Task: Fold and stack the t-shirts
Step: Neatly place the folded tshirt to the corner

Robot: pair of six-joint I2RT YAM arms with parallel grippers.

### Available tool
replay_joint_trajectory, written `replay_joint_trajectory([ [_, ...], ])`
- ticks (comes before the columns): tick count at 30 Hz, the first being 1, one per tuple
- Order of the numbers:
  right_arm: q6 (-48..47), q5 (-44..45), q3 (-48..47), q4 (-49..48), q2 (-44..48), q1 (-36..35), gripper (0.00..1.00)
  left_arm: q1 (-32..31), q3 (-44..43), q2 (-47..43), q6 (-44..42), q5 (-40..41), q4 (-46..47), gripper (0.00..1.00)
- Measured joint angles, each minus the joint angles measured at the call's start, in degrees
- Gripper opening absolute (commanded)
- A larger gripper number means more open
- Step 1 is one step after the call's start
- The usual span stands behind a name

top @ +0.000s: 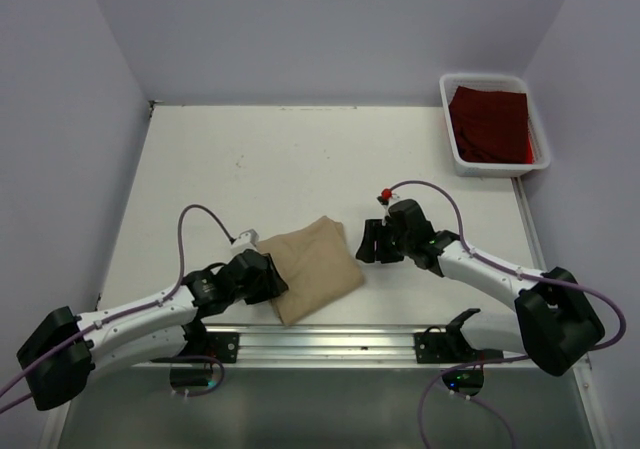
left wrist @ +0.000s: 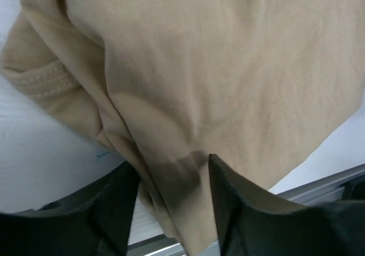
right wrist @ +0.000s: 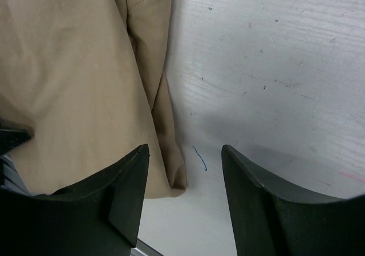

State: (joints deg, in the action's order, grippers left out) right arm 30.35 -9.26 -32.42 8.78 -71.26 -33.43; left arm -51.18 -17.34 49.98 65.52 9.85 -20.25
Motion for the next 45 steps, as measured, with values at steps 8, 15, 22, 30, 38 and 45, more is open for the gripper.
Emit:
replay_joint_trajectory([
  [8,0.4,0.1,0.6,0.0,2.0,0.0,0.34,0.0,-0.6,8.1,-0.7,-1.1,8.0,0.0],
  [15,0.5,0.2,0.7,0.5,3.2,0.0,0.3,2.4,-5.8,11.3,-5.7,3.5,4.7,0.0],
  [22,0.5,0.2,0.7,1.3,4.3,0.0,0.27,21.3,-11.7,20.7,-15.8,2.1,7.6,0.0],
  [30,0.5,0.7,1.2,2.4,9.1,0.0,0.24,29.2,-20.8,27.4,-21.9,1.1,9.4,0.0],
  [38,0.5,0.7,2.1,3.8,9.5,0.0,0.22,44.8,-24.4,35.7,-23.0,-3.4,15.5,0.0],
  [45,0.4,0.7,2.1,5.3,10.3,0.0,0.2,57.4,-32.5,45.6,-18.8,-7.9,20.8,0.0],
])
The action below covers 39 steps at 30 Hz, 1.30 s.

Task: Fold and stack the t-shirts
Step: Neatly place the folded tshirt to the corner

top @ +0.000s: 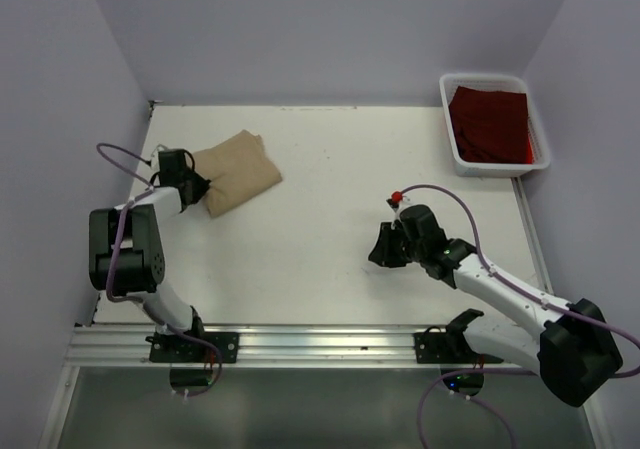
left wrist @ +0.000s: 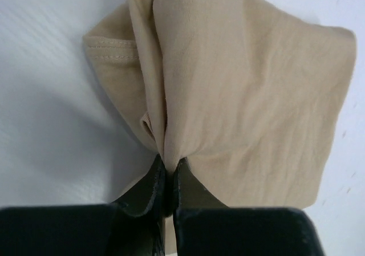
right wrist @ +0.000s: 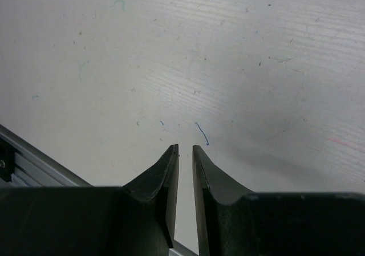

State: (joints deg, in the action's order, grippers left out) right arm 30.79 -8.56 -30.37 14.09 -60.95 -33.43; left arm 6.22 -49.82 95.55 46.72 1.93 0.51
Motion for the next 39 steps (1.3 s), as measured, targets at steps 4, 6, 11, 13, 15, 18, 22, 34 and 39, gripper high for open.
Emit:
replay_joint_trajectory([
  [4,-0.1,0.0,0.0,1.5,1.4,0.0,0.19,6.2,-5.2,5.3,5.4,-1.6,4.5,0.0],
  [6,-0.1,0.0,0.0,2.3,1.9,0.0,0.19,8.7,-6.5,7.5,9.1,-1.7,7.2,0.0],
  [11,-0.3,0.6,0.0,5.8,3.8,0.0,0.18,12.2,-12.4,15.7,16.1,-1.5,10.4,0.0],
  [13,-0.4,1.4,0.0,7.0,4.5,0.0,0.18,12.8,-15.6,19.4,17.9,-1.7,11.7,0.0],
  [15,-0.4,1.9,-0.3,8.7,5.1,0.0,0.17,13.2,-18.8,22.5,19.2,-1.9,12.3,0.0],
  [18,-0.4,3.0,-1.0,10.5,5.2,0.0,0.17,13.3,-25.5,27.1,20.8,-2.8,12.4,0.0],
  [22,-0.4,3.5,-3.0,12.6,4.7,0.0,0.16,13.3,-29.8,30.4,23.3,-4.5,14.9,0.0],
  [34,-0.4,3.5,-5.0,12.9,3.2,0.0,0.15,13.3,-23.3,30.2,29.0,-6.3,26.1,0.0],
  [39,-0.4,3.5,-5.0,13.6,4.5,0.0,0.15,13.2,-20.0,28.4,29.8,-5.7,26.1,0.0],
])
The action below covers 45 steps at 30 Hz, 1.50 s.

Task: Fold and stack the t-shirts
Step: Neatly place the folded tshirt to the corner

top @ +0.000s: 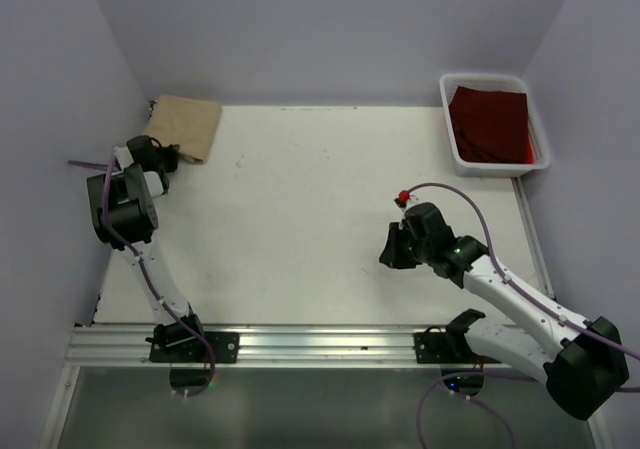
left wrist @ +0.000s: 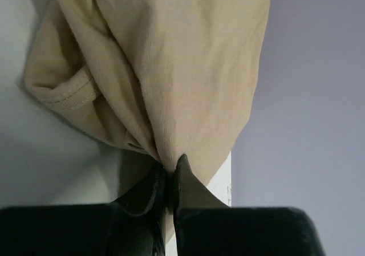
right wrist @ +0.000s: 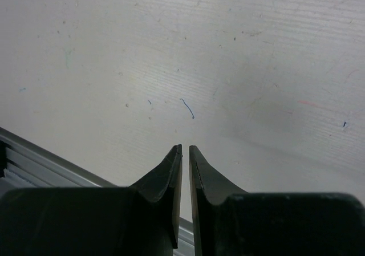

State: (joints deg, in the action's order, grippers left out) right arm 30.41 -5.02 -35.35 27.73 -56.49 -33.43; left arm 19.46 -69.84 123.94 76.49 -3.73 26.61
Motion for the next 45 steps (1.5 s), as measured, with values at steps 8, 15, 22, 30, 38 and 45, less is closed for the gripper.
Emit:
replay_joint_trajectory([
  [8,0.0,0.0,0.0,1.8,2.4,0.0,0.14,0.2,2.2,-4.0,1.0,2.1,0.4,0.0],
  [15,0.0,0.7,0.0,3.0,4.3,0.0,0.14,0.8,1.2,-3.9,1.0,2.1,-1.5,0.0],
  [22,0.0,1.0,0.0,3.9,4.4,0.0,0.14,0.9,-3.3,-2.0,1.0,2.3,-2.3,0.0],
  [30,0.0,1.0,0.0,4.2,4.4,0.0,0.13,1.0,-4.7,-1.4,1.0,2.2,-2.1,0.0],
  [38,0.1,1.0,0.0,4.2,4.8,0.0,0.14,1.0,-3.4,-2.0,0.9,1.5,-1.6,0.89],
  [45,0.2,0.9,0.0,4.1,6.1,0.0,0.2,0.2,5.2,-11.8,0.5,0.9,-2.5,1.0],
])
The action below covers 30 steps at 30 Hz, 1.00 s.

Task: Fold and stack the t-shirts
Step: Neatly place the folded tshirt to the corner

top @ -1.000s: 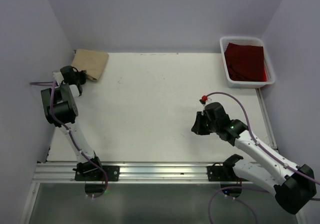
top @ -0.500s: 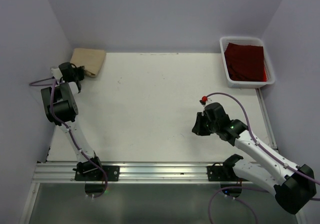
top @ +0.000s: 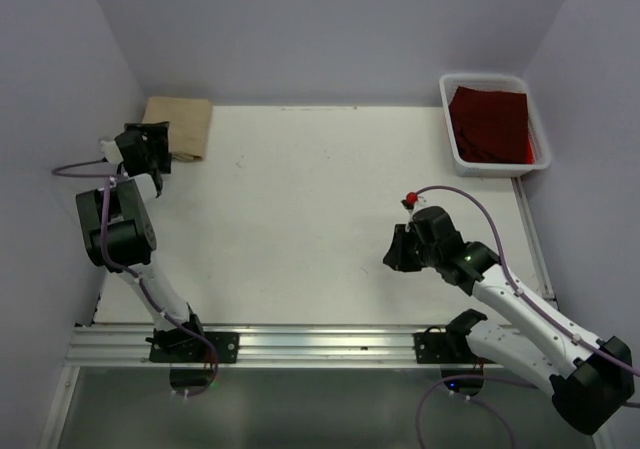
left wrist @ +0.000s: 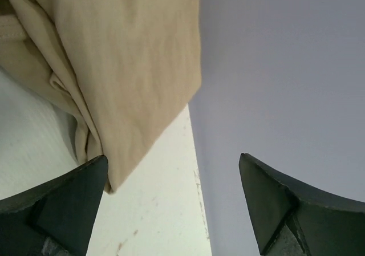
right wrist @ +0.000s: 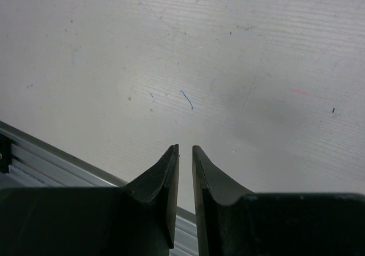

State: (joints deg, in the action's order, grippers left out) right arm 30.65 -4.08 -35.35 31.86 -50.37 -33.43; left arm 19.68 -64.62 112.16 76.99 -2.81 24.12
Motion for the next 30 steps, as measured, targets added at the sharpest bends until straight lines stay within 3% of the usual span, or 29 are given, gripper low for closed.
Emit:
replay_joint_trajectory([
  [5,0.0,-0.1,0.2,-0.2,1.8,0.0,0.31,-0.7,8.7,-13.6,-2.6,-1.5,2.7,1.0],
  [8,-0.1,0.0,0.2,-0.2,2.9,0.0,0.37,-4.3,12.2,-22.1,-8.1,-3.7,6.0,1.0],
  [12,-0.6,0.3,0.2,0.0,4.4,0.0,0.47,-13.8,11.4,-28.0,-15.3,-11.8,12.0,1.0],
  [15,-1.2,1.1,0.2,0.4,6.3,0.0,0.59,-21.5,6.9,-27.4,-19.8,-19.9,12.9,1.0],
  [23,-1.8,6.4,-0.8,1.8,13.0,0.0,0.99,-43.3,-1.2,-29.1,-40.3,-22.3,-2.0,1.0],
  [27,-2.0,10.8,-3.6,1.8,13.1,0.0,0.99,-54.1,-1.7,-31.3,-48.7,-20.8,-8.7,1.0],
  [30,-2.0,14.2,-5.5,1.7,12.3,0.0,0.99,-60.1,0.5,-31.7,-51.1,-24.2,-7.1,1.0],
])
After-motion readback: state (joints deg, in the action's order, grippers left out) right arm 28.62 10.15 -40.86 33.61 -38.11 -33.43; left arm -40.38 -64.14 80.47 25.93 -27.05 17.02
